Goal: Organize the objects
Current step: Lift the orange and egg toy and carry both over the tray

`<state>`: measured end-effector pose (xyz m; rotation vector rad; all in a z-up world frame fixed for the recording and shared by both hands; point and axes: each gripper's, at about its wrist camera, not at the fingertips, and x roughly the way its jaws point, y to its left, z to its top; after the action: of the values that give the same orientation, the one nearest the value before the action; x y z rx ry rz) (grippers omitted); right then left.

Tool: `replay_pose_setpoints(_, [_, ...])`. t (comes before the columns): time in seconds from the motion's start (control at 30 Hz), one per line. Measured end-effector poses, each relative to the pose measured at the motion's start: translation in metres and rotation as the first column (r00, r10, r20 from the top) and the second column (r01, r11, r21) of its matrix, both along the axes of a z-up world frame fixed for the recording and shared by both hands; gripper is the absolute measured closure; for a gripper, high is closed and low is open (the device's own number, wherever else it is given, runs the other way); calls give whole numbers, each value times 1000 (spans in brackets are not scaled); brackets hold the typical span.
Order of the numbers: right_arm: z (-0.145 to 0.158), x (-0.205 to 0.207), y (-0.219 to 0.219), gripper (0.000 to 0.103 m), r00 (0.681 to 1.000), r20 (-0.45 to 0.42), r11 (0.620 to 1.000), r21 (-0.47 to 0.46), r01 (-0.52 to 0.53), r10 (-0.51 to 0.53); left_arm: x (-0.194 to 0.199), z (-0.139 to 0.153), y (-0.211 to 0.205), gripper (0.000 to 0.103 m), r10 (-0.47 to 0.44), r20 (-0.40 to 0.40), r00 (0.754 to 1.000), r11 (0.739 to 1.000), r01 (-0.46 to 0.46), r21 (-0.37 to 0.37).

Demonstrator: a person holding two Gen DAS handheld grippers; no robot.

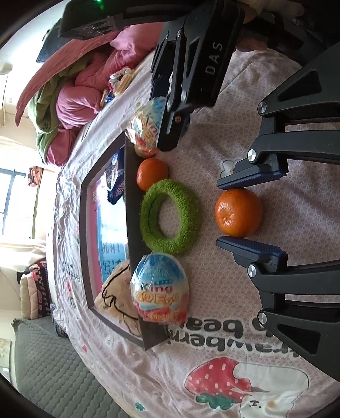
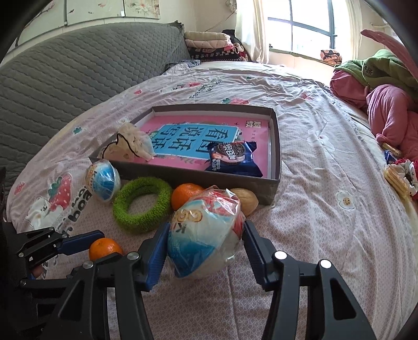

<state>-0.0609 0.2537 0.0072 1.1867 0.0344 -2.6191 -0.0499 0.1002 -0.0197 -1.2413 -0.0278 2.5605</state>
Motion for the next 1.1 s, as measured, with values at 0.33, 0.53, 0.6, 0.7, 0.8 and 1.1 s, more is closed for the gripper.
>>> replay_pose_setpoints(0.33, [10,2,6,47,999,-32,998,-60,8,-10,2,18,-8,65,21,-62,998,1000,-20,15])
replay_pose_setpoints(0.53, [18,5,4,47,997,-75,998,-64,1,-6,2,27,-12,65,35,-100,994,999,-33,19])
replay_pose_setpoints(0.6, [18,5,3,47,997,-82,998,-60,-6,1,1,31,-14,65,44,-110,993,999,-42,24])
replay_pose_setpoints(0.7, [22,6,0,47,995,-104,998,-52,-17,11,0,34,-18,65,57,-122,991,998,-54,28])
replay_pose_setpoints(0.8, [24,6,-2,47,992,-123,998,-52,-28,22,-2,37,-22,65,70,-131,989,997,-66,35])
replay_pose_setpoints(1.1, [29,1,-13,47,986,-158,997,-37,-65,58,-8,45,-32,65,103,-167,981,994,-93,66])
